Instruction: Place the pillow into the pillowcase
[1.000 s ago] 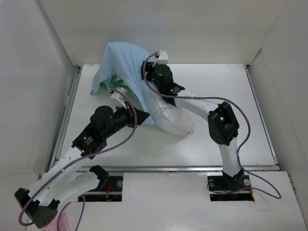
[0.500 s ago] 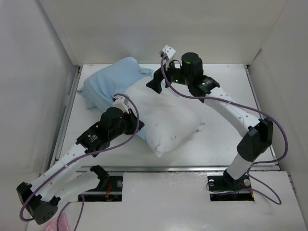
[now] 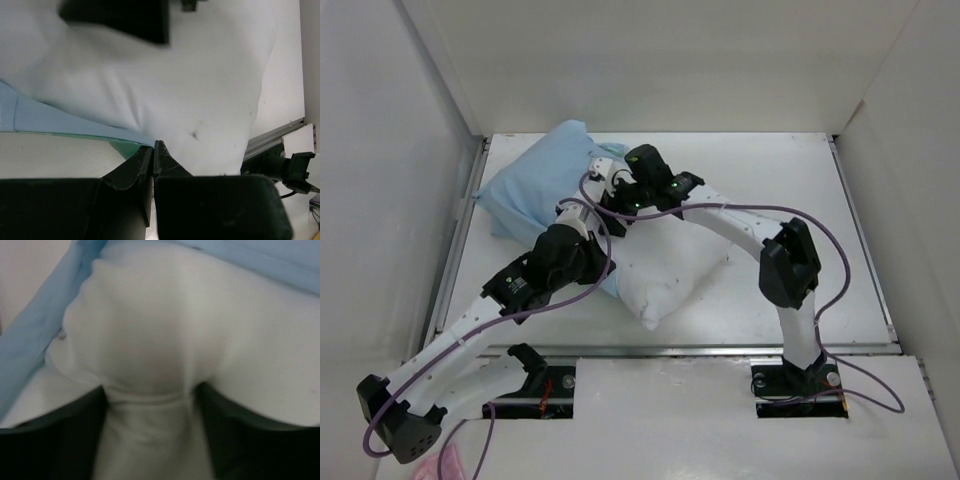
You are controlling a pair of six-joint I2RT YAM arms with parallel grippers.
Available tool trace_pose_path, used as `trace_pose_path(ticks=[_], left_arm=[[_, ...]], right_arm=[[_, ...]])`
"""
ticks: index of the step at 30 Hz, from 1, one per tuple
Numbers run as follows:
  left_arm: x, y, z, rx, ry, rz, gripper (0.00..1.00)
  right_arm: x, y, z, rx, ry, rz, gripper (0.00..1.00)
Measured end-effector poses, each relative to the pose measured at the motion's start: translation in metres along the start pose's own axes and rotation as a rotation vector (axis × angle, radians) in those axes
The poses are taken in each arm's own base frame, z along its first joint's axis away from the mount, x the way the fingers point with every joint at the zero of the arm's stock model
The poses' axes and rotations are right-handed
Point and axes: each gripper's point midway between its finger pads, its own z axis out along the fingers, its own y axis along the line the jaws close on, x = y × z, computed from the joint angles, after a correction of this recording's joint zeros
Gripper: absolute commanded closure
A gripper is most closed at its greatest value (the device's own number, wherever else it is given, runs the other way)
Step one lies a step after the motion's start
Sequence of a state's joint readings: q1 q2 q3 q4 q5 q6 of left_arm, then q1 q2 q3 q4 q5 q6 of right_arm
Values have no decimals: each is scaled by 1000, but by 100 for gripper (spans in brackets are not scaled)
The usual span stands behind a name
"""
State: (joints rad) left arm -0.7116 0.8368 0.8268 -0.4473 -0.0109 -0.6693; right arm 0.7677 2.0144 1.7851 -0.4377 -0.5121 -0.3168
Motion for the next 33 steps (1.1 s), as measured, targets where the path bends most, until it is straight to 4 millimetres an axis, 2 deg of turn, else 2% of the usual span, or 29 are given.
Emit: trace_pose_path(ticks=[1, 2, 5, 8, 10, 13, 16, 18, 21, 25, 26, 28, 29, 30, 31, 32, 33], left_arm=[[1, 1, 1, -4, 3, 2, 100], [1, 1, 2, -6, 5, 7, 100], [1, -1, 3, 8, 11, 19, 100], [3, -11, 2, 66, 31, 45, 100], [4, -25, 1, 141, 49, 69, 100], [8, -54, -6, 286, 85, 104, 100], [12, -89, -21, 451, 127, 144, 100], [15, -105, -30, 534, 144, 170, 100], [15, -123, -42, 630, 156, 196, 100], [15, -131, -51, 688, 160, 210, 100], [15, -132, -51, 688, 160, 211, 93], [17, -132, -55, 688, 180, 208, 65], [18, -134, -58, 693, 188, 210, 56], [19, -138, -62, 693, 199, 208, 37], [18, -140, -65, 682, 200, 208, 10], [13, -140, -65, 655, 190, 206, 0], [6, -139, -63, 612, 175, 191, 0]], right_arm=[[-5, -5, 8, 8, -10, -2, 83], [-9, -14, 16, 45, -17, 17, 100], [-16, -46, 31, 214, -64, 143, 100], [-30, -76, 23, 395, -148, 287, 100], [-43, -100, 1, 547, -234, 373, 100], [-56, -138, -45, 790, -350, 463, 100], [-59, -165, -84, 982, -428, 526, 100], [-55, -178, -103, 1090, -457, 559, 100], [-50, -186, -121, 1210, -482, 592, 100], [-44, -181, -121, 1260, -496, 619, 100], [-40, -179, -118, 1262, -493, 622, 100], [-25, -170, -106, 1236, -478, 624, 100], [-16, -163, -98, 1206, -465, 625, 100], [-7, -155, -88, 1155, -452, 621, 96], [-2, -147, -80, 1096, -450, 615, 83], [1, -136, -75, 1030, -457, 605, 73], [2, -123, -74, 963, -463, 591, 65]])
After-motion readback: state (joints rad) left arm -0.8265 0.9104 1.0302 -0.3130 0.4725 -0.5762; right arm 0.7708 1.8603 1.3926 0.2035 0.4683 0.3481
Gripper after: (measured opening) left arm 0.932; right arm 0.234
